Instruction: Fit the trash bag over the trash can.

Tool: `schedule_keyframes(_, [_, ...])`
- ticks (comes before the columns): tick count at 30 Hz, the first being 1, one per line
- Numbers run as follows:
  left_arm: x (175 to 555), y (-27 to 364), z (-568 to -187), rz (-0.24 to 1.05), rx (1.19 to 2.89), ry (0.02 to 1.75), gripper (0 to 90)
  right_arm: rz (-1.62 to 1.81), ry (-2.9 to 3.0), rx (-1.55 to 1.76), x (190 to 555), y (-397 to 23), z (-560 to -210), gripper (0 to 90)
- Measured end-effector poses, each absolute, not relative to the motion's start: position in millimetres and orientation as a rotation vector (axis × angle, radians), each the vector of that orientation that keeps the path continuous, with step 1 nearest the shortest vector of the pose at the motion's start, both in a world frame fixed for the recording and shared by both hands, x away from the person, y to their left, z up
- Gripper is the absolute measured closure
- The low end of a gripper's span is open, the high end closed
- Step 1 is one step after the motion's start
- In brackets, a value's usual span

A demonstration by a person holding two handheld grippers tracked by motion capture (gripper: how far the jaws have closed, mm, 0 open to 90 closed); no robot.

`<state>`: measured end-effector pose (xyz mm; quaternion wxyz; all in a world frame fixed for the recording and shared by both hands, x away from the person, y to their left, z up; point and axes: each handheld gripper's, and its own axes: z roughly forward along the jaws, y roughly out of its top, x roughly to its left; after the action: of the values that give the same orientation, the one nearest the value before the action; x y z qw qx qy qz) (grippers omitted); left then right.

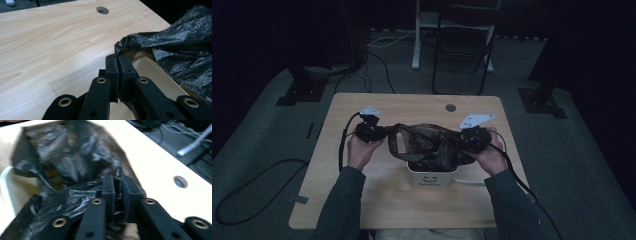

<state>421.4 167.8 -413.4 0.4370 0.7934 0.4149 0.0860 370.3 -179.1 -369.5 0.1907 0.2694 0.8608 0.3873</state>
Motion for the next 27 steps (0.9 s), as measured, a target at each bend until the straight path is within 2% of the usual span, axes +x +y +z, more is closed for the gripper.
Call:
schedule_keyframes(7, [424.0,167.5,-416.7,0.219,1.982,1.048,87.4,0.991,2.387,0.862,384.9,-196.4,-383.5,82.9])
schedule_keyframes(17, [433.8,161.8,-428.2,0.204,2.01,1.082,87.4,0.937,2.384,0.974,410.5,-203.1,-408.1,84.4])
schedule_keyframes(27, [438.8,157.6,-445.6,0.173,2.057,1.11,86.9,0.854,2.467,1.017,420.8,-202.3,-432.3,86.5])
